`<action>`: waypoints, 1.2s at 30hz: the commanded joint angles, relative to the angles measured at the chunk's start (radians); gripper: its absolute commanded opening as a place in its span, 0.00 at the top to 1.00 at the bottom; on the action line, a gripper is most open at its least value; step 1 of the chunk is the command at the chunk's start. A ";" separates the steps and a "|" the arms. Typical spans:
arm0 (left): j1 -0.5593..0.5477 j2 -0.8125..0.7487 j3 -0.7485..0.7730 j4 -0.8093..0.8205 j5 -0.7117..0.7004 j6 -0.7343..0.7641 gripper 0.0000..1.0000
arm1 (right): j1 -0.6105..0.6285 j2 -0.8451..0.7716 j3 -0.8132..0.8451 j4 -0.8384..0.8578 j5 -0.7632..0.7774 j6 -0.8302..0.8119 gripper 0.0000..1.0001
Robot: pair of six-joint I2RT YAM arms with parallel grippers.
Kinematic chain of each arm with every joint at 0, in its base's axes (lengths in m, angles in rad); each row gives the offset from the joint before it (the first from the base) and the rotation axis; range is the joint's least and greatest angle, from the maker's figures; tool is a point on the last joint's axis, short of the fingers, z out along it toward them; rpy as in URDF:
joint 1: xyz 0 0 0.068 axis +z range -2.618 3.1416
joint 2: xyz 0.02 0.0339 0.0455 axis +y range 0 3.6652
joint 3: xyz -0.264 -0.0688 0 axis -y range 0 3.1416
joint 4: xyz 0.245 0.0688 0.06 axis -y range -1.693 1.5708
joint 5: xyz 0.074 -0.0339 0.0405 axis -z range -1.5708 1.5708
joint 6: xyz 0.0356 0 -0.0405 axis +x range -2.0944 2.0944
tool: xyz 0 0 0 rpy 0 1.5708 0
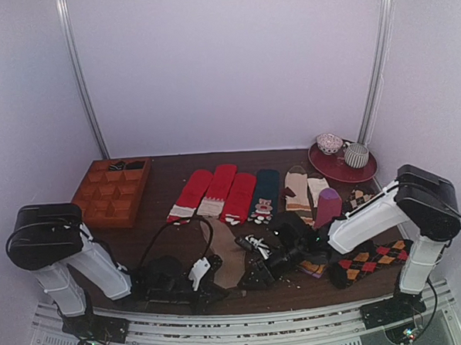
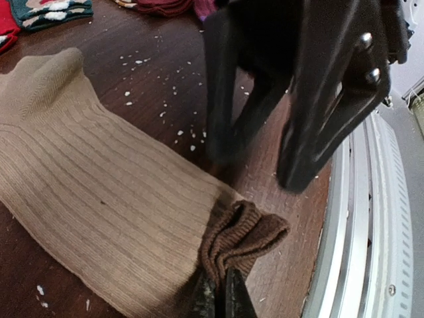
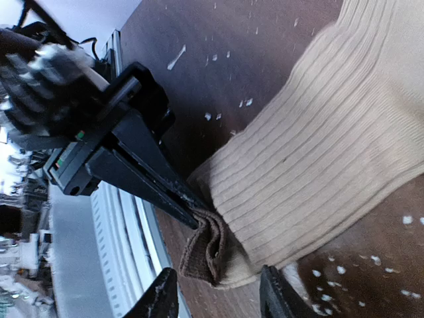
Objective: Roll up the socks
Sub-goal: Roll a pair of socks at the center of the board.
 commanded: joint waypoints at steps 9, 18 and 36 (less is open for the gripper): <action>0.033 0.114 -0.008 -0.314 0.092 -0.146 1.00 | 0.145 -0.217 -0.165 0.139 0.479 -0.612 0.53; 0.035 0.119 -0.005 -0.325 0.094 -0.138 1.00 | 0.259 -0.111 -0.099 0.105 0.589 -0.717 0.57; 0.036 0.123 0.000 -0.337 0.111 -0.109 1.00 | 0.258 0.038 -0.047 0.085 0.860 -0.578 0.75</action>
